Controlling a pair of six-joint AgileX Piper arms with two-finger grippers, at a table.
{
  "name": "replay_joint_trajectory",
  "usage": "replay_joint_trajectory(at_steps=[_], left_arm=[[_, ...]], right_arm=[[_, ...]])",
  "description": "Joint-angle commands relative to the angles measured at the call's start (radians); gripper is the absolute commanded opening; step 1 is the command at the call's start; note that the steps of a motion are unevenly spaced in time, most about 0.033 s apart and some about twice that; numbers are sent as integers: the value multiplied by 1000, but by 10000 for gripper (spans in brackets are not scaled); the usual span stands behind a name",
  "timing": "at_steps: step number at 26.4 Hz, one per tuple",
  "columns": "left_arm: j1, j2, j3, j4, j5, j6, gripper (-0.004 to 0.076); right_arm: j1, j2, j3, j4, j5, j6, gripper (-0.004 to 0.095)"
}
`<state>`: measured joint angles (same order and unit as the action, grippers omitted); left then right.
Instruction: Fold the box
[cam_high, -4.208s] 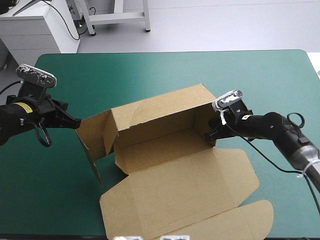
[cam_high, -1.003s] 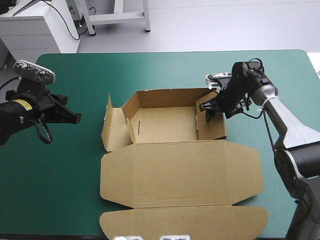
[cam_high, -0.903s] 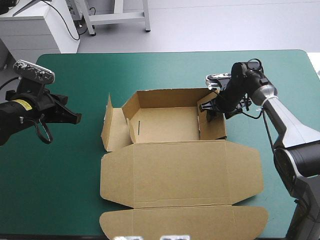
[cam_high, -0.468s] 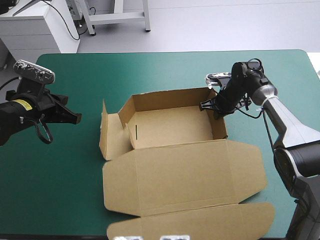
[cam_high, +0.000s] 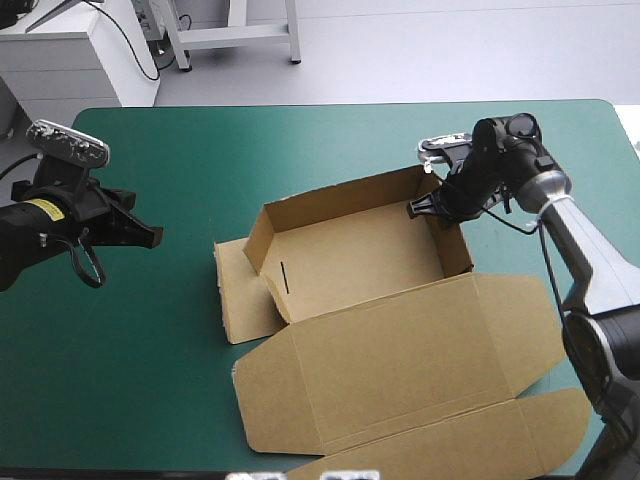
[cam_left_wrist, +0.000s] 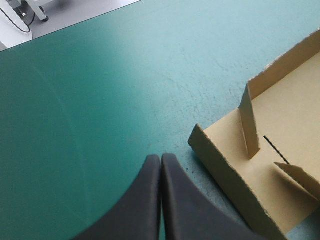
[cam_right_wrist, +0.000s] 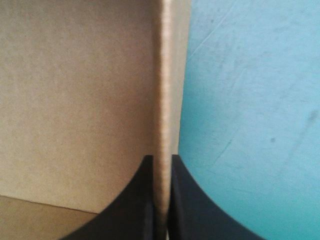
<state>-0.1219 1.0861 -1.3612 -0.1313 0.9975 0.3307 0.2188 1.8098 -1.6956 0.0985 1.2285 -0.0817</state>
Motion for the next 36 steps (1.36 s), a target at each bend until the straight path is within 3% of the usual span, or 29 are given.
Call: replay_joint_trajectory(at_steps=[1,9,12,17,23,28,36], left_arm=[[-1,-18,-26,-9,-68,-11,-9],[-1,-18,-26,104,-30,-50,-9],[-1,-18,-26,138,-26,-51,-9],[-1,-5,-26,161,-17,-57,-9],[0,57,8,174,-46,-71,-9],[0,175,77,-12,-173,-62,-9],[0,242,77,-494,-144,209,-9]], right_arm=[[-1,-132,-34,-31,23,-10,-14],[-52,-283,-34,-24,23,-35,-20],[-121,-324,-34,58,23,-71,-20],[-244,-376,-34,288,23,-179,-20],[-283,-396,-32,349,23,-212,-20],[-283,-397,-30,375,23,-224,-20],[-283,-397,-30,357,8,-224,-20]])
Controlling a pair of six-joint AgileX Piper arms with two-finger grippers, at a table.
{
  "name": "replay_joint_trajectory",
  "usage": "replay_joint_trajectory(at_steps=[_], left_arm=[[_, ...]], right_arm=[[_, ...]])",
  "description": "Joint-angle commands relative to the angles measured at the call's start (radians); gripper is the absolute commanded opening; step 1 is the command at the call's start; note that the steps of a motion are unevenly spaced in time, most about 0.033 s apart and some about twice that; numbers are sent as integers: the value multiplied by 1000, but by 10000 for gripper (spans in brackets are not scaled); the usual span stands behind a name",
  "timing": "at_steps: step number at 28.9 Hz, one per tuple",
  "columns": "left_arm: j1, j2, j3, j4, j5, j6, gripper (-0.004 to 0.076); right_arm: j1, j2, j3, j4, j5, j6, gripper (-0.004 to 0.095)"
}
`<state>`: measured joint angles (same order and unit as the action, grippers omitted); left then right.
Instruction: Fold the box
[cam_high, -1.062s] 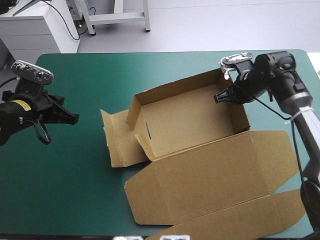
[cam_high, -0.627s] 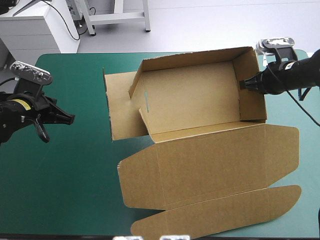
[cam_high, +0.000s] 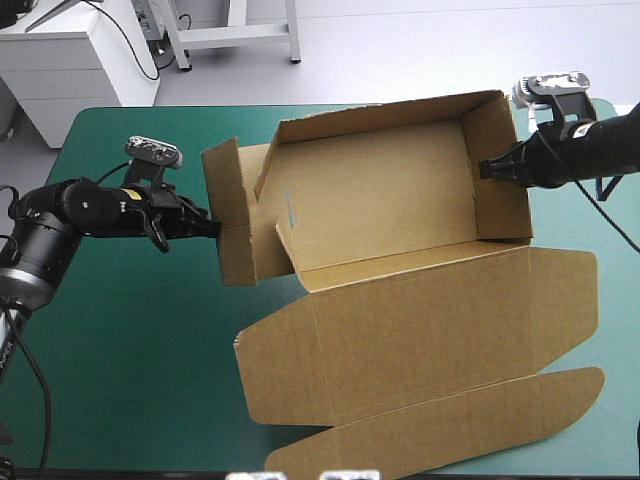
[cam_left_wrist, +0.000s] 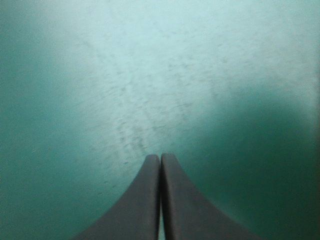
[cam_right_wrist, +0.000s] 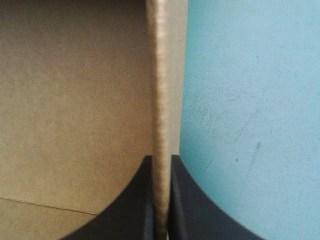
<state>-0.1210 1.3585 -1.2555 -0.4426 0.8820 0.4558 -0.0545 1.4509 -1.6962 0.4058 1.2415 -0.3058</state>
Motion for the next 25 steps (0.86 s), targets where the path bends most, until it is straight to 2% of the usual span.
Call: replay_joint_trajectory(at_steps=[1,6,17,25], left_arm=[[-1,-30,-29,-236,-15,116,-8],[-1,-30,-29,-467,63,247,-9],[-1,-30,-29,-840,201,418,-9],[-1,-30,-29,-925,245,488,-8]], right_arm=[[-9,-39,-29,50,-7,1,-20],[-9,-39,-29,50,-13,1,-19],[-7,-39,-29,34,-24,19,-18],[-7,-39,-29,57,-45,27,-18]])
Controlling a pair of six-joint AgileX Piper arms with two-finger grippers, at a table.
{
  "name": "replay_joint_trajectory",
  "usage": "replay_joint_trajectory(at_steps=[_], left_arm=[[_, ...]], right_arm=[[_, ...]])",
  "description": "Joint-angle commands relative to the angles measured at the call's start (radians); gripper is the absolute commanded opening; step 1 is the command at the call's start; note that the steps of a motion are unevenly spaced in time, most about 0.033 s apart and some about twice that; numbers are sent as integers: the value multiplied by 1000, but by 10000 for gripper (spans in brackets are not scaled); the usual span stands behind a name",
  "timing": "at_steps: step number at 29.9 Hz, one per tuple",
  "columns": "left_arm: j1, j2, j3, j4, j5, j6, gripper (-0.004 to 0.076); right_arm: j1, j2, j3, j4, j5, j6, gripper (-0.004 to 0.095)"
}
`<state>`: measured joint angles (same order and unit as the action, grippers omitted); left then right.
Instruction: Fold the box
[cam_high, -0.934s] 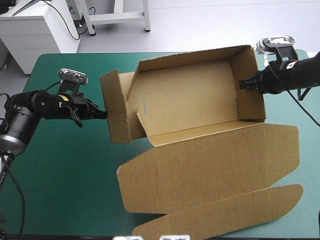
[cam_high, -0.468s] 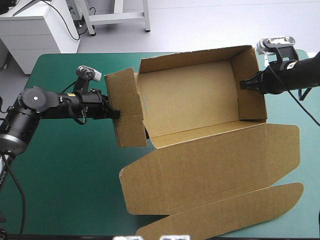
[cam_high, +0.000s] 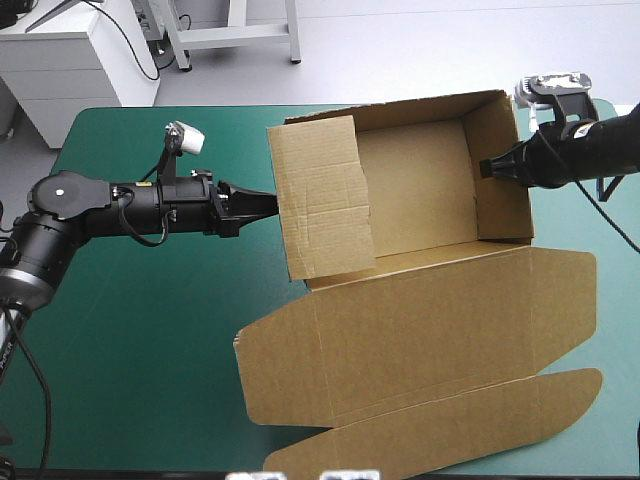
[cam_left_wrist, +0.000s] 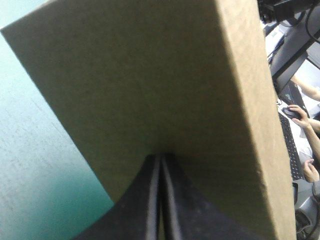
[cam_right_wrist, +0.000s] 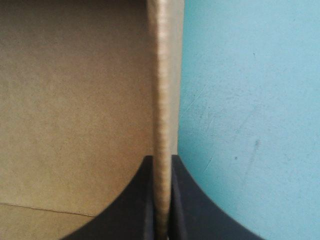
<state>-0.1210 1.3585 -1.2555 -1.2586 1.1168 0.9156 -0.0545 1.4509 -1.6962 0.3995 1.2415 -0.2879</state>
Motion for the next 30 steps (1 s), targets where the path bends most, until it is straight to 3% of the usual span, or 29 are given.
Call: replay_joint_trajectory(at_steps=[1,6,13,15,19,25,30], left_arm=[[-1,-30,-29,-120,10,32,-6],[-1,-30,-29,-213,38,54,88],[-1,-30,-29,-244,55,84,489],[-1,-30,-29,-242,57,84,550],[-1,-30,-29,-240,60,82,561],[-1,-30,-29,-224,-73,31,560],[-1,-30,-29,-175,-123,-4,539]], right_arm=[[-7,-39,-29,63,-50,13,-17],[-7,-39,-29,64,-65,29,-17],[-5,-39,-29,96,-86,35,-16],[0,-39,-29,103,-96,35,-16],[33,-39,-29,85,-119,46,-16],[100,-39,-29,13,-187,125,-16],[154,-34,-29,-43,-210,163,-16]])
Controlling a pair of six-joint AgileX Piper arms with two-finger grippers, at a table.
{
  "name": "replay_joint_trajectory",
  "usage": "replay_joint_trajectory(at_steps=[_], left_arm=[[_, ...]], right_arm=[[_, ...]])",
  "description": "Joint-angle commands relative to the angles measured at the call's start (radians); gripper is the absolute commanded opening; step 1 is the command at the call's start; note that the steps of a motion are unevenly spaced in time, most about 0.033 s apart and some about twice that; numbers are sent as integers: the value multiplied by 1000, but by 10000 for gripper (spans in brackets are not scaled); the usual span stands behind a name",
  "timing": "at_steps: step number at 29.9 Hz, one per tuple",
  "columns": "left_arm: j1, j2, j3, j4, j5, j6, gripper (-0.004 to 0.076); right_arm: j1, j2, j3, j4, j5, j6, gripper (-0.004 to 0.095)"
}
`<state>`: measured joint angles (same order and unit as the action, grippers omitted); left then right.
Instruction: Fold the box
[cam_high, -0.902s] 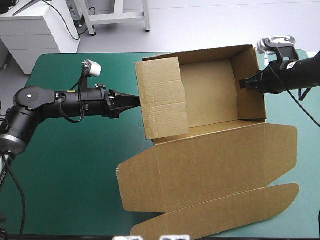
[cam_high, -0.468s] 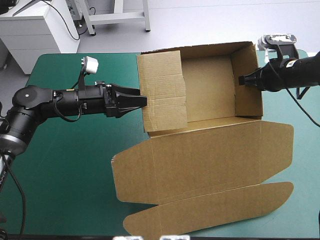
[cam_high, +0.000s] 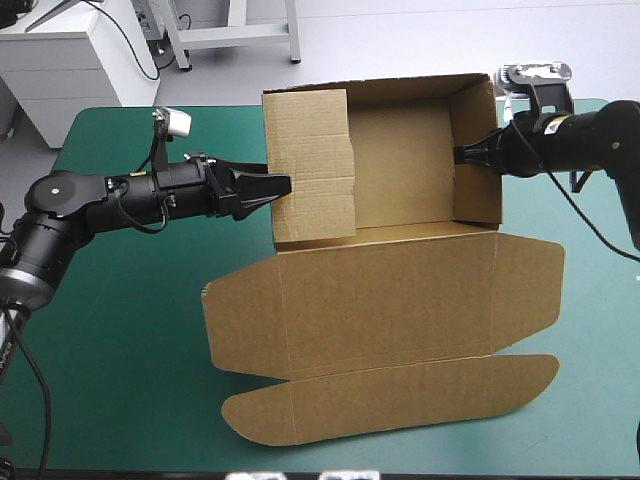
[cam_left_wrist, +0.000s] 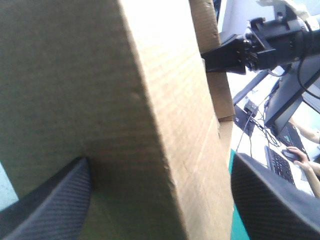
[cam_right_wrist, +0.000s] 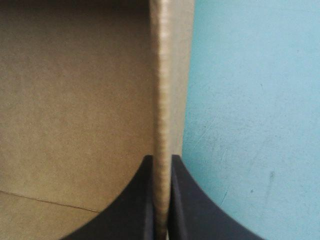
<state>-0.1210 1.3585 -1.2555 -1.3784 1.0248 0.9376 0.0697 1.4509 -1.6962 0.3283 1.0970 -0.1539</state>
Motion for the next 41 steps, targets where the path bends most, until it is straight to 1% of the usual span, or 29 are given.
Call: replay_joint_trajectory(at_steps=[1,5,10,14,19,22,27,31,32,33,38,39,41], left_arm=[[-1,-30,-31,-41,-40,-30,529],[-5,-30,-95,116,-71,-136,465],[-71,-30,-242,420,-117,-342,388],[-172,-21,-331,675,-146,-521,385],[-284,37,-411,963,-135,-741,386],[-321,81,-455,1035,-118,-829,386],[-349,141,-512,1181,-52,-989,386],[-352,148,-516,1234,-46,-1070,382],[-352,148,-516,1234,-46,-1070,363],[-352,148,-516,1234,-46,-1070,326],[-352,150,-516,1187,-55,-1044,13],[-352,150,-516,1168,-60,-1020,-6],[-352,157,-516,1142,-72,-1011,-8]], right_arm=[[39,-32,-29,16,-72,41,-16],[67,-31,-29,-7,-95,66,-16],[75,-31,-29,-5,-109,75,-16],[78,-31,-29,2,-112,85,-16],[79,-31,-29,4,-119,92,-16],[79,-31,-29,4,-119,92,-16],[79,-31,-29,26,-121,92,-16],[79,-31,-29,49,-129,89,-16],[79,-31,-29,49,-129,85,-16],[79,-31,-29,43,-129,80,-16],[79,-17,-29,29,-124,80,-16],[79,-12,-29,29,-121,80,-16],[79,0,-29,31,-114,80,-16]])
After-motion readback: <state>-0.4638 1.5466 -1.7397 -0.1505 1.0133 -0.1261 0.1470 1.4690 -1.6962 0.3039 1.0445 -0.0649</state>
